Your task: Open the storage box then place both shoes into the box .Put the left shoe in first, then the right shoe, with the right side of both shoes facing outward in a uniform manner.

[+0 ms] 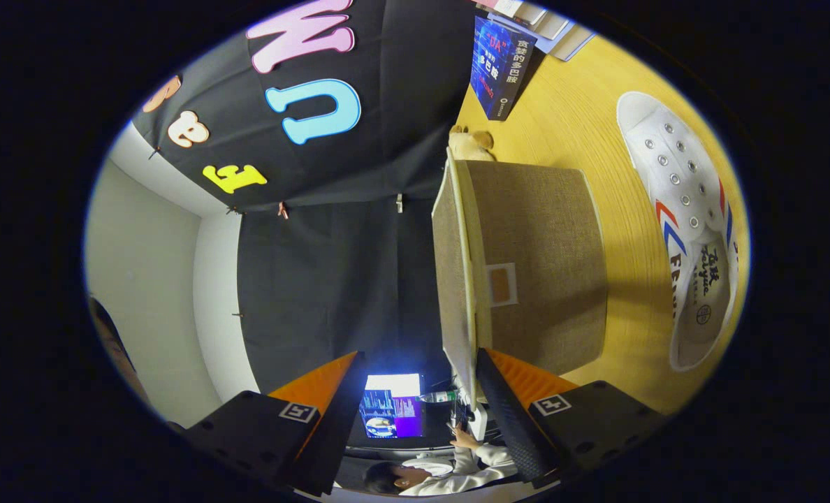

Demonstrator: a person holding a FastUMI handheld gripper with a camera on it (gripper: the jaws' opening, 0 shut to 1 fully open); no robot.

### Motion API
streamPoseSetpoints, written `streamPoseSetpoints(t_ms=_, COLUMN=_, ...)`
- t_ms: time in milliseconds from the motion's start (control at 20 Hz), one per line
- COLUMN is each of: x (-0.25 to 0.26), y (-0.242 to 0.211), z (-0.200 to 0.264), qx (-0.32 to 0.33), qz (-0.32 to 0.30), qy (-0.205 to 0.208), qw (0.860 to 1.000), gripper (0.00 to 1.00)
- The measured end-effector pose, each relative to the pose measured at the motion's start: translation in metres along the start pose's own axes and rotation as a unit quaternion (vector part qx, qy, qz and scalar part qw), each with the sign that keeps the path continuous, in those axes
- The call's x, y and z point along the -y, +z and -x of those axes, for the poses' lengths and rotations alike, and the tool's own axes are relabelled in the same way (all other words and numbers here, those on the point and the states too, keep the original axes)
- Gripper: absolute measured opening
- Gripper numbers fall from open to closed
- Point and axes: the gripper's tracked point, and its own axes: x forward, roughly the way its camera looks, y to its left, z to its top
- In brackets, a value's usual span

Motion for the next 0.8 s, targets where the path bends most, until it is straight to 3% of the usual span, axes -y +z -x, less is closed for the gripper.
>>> streamPoseSetpoints(t_ms=50, x=-0.001, y=-0.002, z=-0.002, qx=0.001, qz=-0.001, qy=-0.005, qw=1.0, gripper=0.95)
streamPoseSetpoints(t_ms=150, x=0.006, y=0.001, z=-0.012, qx=0.007, qz=0.008, qy=-0.027, qw=1.0, gripper=0.72)
streamPoseSetpoints(t_ms=350, x=0.029, y=-0.007, z=-0.027, qx=-0.008, qz=0.037, qy=-0.082, qw=0.996, gripper=0.71)
streamPoseSetpoints(t_ms=500, x=0.046, y=-0.009, z=-0.032, qx=-0.012, qz=0.04, qy=-0.114, qw=0.993, gripper=0.57)
streamPoseSetpoints(t_ms=650, x=0.063, y=0.001, z=-0.037, qx=0.012, qz=0.034, qy=-0.162, qw=0.986, gripper=0.14)
streamPoseSetpoints(t_ms=800, x=0.044, y=-0.001, z=-0.036, qx=0.017, qz=0.028, qy=-0.159, qw=0.987, gripper=0.05)
